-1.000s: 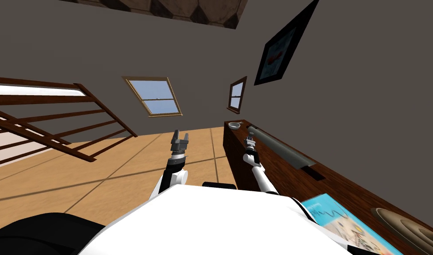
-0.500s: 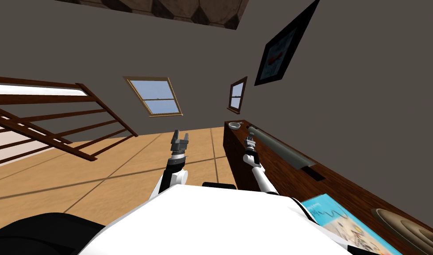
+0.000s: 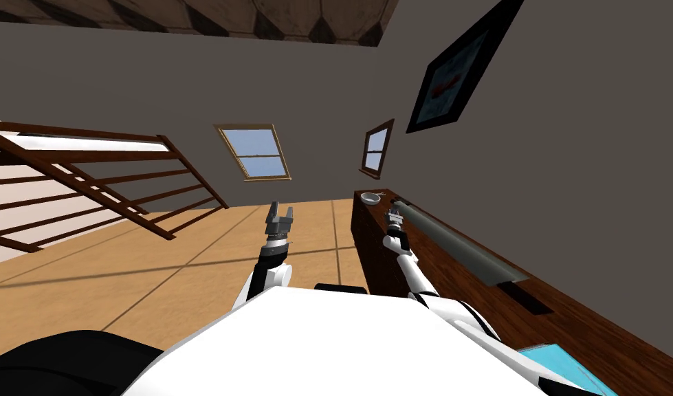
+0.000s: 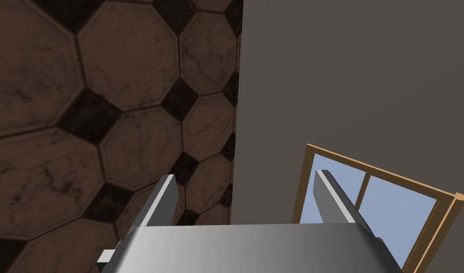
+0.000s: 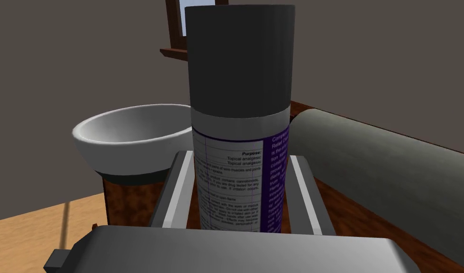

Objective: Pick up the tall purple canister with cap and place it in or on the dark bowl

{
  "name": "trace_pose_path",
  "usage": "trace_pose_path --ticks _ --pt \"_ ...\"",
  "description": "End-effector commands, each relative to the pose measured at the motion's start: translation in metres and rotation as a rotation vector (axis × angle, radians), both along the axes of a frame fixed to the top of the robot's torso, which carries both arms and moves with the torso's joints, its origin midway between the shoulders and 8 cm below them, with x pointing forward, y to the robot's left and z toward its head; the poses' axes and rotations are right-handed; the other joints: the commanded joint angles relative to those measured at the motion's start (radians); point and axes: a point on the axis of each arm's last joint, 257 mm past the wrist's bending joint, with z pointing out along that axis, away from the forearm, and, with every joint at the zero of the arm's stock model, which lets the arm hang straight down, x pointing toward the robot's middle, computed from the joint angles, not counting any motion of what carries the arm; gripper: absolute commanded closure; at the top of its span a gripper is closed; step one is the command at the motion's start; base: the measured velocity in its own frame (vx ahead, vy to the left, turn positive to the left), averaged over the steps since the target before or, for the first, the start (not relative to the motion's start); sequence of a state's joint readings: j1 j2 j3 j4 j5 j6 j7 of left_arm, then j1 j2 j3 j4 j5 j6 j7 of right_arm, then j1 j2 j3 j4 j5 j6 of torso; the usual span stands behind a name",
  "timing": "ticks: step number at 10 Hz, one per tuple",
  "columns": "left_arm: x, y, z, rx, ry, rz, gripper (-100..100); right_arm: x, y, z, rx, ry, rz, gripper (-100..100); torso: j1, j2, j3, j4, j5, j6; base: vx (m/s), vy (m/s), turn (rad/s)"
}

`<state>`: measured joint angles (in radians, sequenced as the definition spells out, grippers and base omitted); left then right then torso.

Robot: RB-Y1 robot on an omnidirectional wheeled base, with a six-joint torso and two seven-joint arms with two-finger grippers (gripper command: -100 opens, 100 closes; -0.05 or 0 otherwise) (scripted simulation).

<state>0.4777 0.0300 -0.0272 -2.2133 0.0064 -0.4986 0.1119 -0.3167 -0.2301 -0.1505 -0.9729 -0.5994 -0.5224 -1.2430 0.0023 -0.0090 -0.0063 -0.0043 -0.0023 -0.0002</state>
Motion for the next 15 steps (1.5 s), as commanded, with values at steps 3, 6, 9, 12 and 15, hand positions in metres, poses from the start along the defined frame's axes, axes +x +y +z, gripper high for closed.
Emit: trace_pose_path --ticks 3,6,9,12,15 --pt "0.0 0.0 0.0 0.0 0.0 0.0 0 -0.001 -0.05 0.02 -0.005 -0.027 -0.067 100 0.006 0.003 0.002 0.001 0.001 -0.001 0.046 0.114 0.193" --pt "0.0 0.0 0.0 0.0 0.0 0.0 0 -0.009 -0.112 0.055 -0.011 -0.075 -0.154 100 0.007 0.003 0.003 0.002 0.002 -0.002 0.062 0.114 0.247" --pt "0.0 0.0 0.0 0.0 0.0 0.0 0 -0.018 -0.159 0.085 -0.014 -0.113 -0.223 100 0.003 0.004 0.003 0.003 0.002 -0.001 0.079 0.037 0.213" --pt "0.0 0.0 0.0 0.0 0.0 0.0 0 -0.025 -0.192 0.105 -0.013 -0.13 -0.278 100 -0.003 0.006 0.004 0.003 0.0 0.001 0.077 -0.032 0.198" --pt "0.0 0.0 0.0 0.0 0.0 0.0 0 -0.03 -0.212 0.11 -0.008 -0.122 -0.317 100 -0.001 0.005 0.004 0.003 0.0 -0.002 0.075 -0.024 0.201"
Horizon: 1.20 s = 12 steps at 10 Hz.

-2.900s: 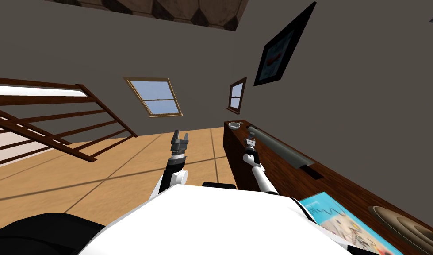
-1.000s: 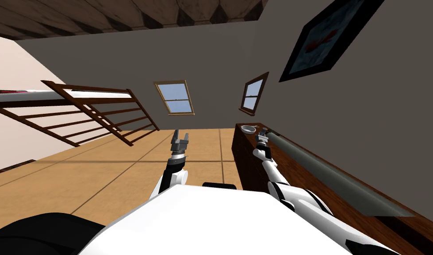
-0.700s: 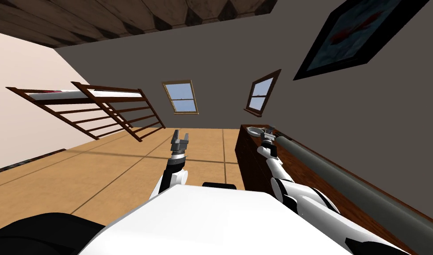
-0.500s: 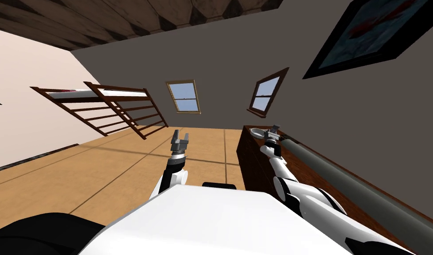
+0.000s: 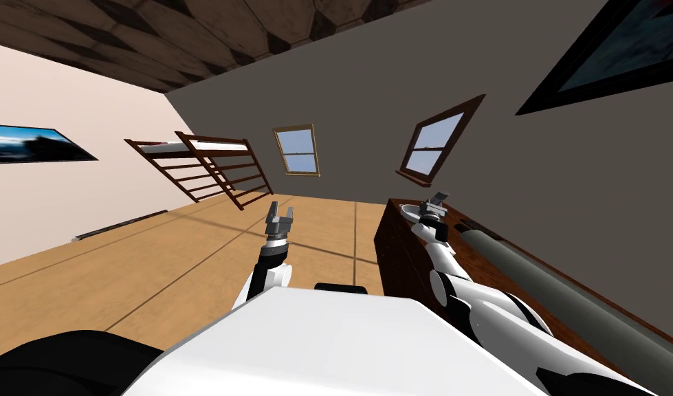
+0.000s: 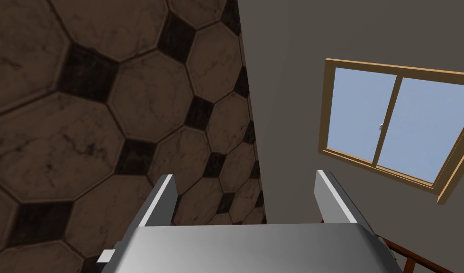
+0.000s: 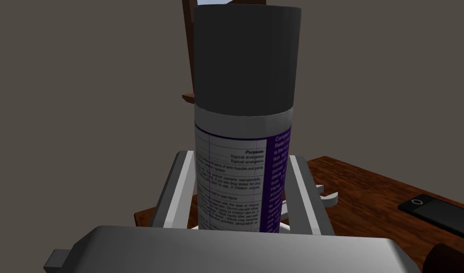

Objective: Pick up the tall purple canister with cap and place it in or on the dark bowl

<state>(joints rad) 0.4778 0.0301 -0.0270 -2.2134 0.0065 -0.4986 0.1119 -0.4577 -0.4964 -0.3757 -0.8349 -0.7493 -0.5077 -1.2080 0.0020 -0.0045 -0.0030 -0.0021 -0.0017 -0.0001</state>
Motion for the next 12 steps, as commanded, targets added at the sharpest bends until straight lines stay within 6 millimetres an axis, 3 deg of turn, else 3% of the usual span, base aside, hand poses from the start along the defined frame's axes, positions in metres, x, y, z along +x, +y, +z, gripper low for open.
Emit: trace_pose_path --ticks 1,5,12 --pt "0.0 0.0 0.0 0.0 0.0 0.0 0 -0.003 -0.011 -0.001 0.005 0.007 -0.021 100 0.0 0.0 0.0 0.0 0.0 0.0 0.069 -0.019 0.088" --pt "0.0 0.0 0.0 0.0 0.0 0.0 0 -0.011 -0.033 -0.013 0.03 0.048 -0.084 100 -0.002 0.004 0.002 0.0 0.0 0.002 0.034 -0.039 0.137" --pt "0.0 0.0 0.0 0.0 0.0 0.0 0 -0.019 -0.054 -0.041 0.082 0.12 -0.167 100 -0.001 0.008 0.004 0.001 0.001 0.004 -0.003 -0.057 0.084"
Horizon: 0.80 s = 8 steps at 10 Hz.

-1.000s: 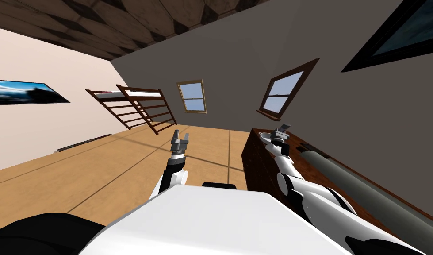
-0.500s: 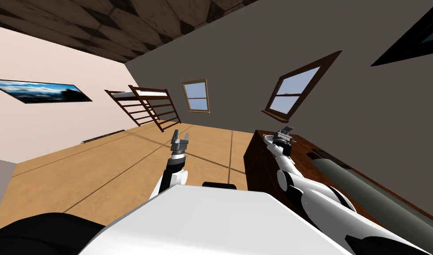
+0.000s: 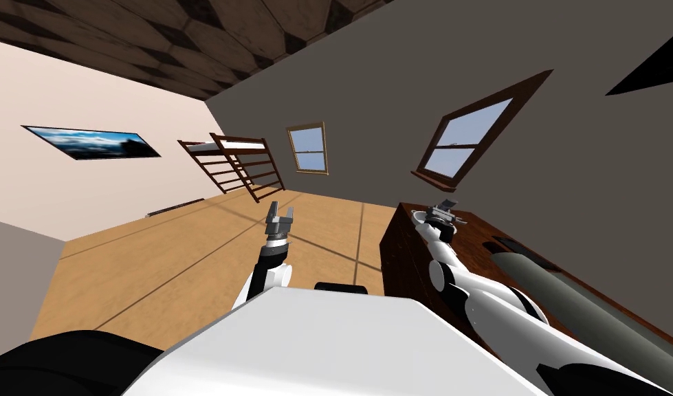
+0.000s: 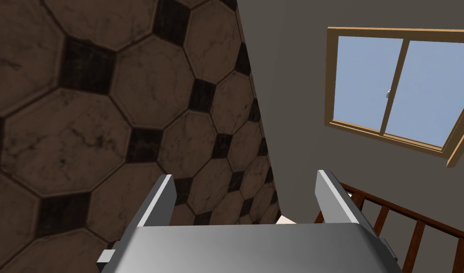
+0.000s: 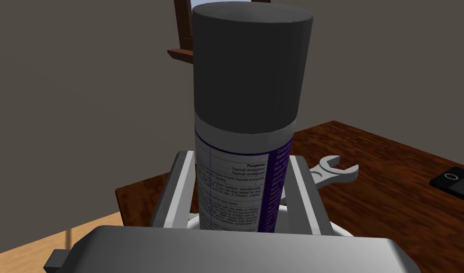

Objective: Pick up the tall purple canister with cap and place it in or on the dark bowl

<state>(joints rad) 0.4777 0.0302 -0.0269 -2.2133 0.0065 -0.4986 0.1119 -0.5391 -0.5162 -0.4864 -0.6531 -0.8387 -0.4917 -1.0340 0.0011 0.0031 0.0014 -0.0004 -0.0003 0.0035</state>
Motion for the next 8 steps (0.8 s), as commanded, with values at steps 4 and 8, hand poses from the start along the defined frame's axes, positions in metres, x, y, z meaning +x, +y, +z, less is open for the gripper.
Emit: trace_pose_path --ticks 4,8 --pt "0.0 0.0 0.0 0.0 0.0 0.0 0 -0.002 -0.0056 -0.0098 0.02 0.021 -0.026 -100 0.002 0.001 0.001 0.001 0.001 0.0 -0.004 -0.042 0.056" --pt "0.0 0.0 0.0 0.0 0.0 0.0 0 -0.002 -0.0057 -0.0098 0.02 0.021 -0.026 -100 0.005 0.001 0.001 0.001 0.001 0.0 0.0 0.0 0.0"
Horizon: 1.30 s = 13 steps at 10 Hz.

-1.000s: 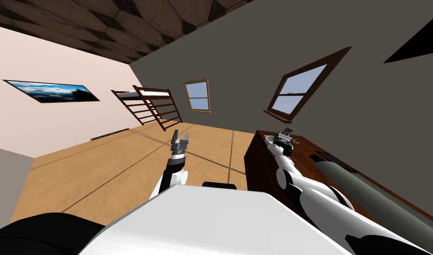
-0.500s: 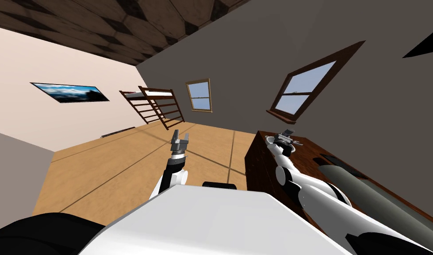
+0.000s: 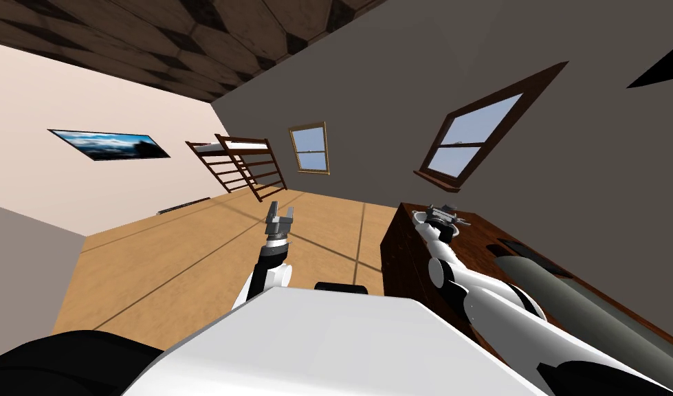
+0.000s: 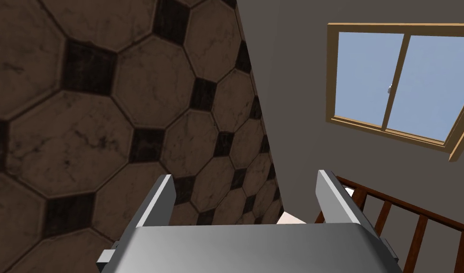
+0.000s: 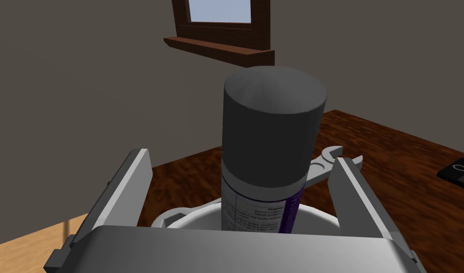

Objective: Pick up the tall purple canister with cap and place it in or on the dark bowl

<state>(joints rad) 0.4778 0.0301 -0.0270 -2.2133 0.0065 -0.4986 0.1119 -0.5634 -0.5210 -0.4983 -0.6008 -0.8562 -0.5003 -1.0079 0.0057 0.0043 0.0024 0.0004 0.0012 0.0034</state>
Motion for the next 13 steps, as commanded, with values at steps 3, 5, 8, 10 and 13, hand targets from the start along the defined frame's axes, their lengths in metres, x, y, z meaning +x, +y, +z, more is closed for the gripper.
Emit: trace_pose_path --ticks 3,5,8,10,13 --pt "0.0 0.0 0.0 0.0 0.0 0.0 0 0.023 0.018 0.012 0.006 0.004 0.037 -100 0.0 -0.001 0.0 0.0 0.0 0.001 0.012 0.004 -0.11" --pt "0.0 0.0 0.0 0.0 0.0 0.0 0 0.031 0.024 0.016 0.007 0.004 0.05 -100 0.001 -0.001 -0.001 0.0 0.0 0.0 0.014 0.006 -0.078" --pt "0.0 0.0 0.0 0.0 0.0 0.0 0 0.053 0.044 0.031 0.009 0.007 0.091 -100 0.001 -0.001 -0.001 0.0 0.0 0.0 0.015 0.006 -0.13" --pt "0.0 0.0 0.0 0.0 0.0 0.0 0 0.067 0.057 0.041 0.008 0.007 0.119 -100 0.0 -0.001 -0.001 0.0 0.0 0.0 0.014 0.006 -0.123" --pt "0.0 0.0 0.0 0.0 0.0 0.0 0 0.066 0.058 0.041 0.005 0.011 0.119 -100 0.0 -0.001 0.0 0.0 0.0 0.0 0.006 0.005 -0.02"
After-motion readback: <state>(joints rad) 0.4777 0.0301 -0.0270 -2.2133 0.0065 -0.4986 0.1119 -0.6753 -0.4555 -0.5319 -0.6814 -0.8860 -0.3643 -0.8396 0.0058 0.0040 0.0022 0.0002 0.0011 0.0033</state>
